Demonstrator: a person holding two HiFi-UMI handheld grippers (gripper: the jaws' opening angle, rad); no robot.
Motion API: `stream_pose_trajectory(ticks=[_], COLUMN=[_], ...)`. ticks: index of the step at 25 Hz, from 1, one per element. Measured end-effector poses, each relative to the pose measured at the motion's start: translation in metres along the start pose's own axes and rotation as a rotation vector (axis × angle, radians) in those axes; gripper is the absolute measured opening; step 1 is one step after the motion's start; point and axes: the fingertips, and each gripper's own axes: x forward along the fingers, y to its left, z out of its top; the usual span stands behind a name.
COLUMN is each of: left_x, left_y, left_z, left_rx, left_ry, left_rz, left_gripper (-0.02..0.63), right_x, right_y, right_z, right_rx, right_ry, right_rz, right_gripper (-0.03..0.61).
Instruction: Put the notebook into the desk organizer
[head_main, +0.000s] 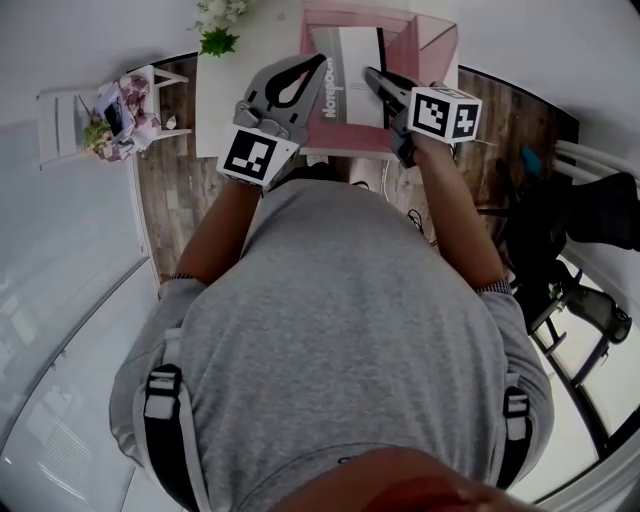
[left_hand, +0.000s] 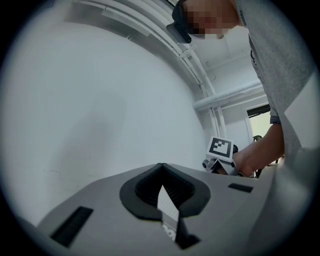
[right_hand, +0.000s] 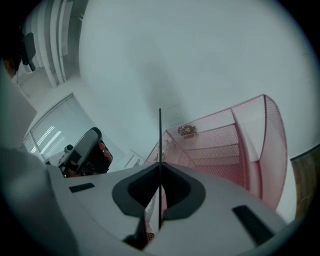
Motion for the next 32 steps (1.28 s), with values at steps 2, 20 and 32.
stream_pose_trajectory(ticks=[2,20,32], left_x=[0.002,0.023,0.029], left_y=[0.002,0.015,0.014], left_z=[0.0,-0.02,-0.023], left_rx=[-0.001,-0.029,-0.045], left_ry=[-0.003,0.013,0.02], left_rz=[-0.006,-0.059,-0.075], left_gripper=[0.018,0.018,0.018], right_x=[0.002,0.028,0.03], right_y=[-0.003,-0.033,-0.038], right_z=[0.001,-0.019,-0.031], right_rx=[0.007,-0.065,-0.249], right_ry=[-0.01,0.004,0.0], right_rz=[-0.028,-0.253,-0.372], right_gripper=[0.015,0.042,0.087])
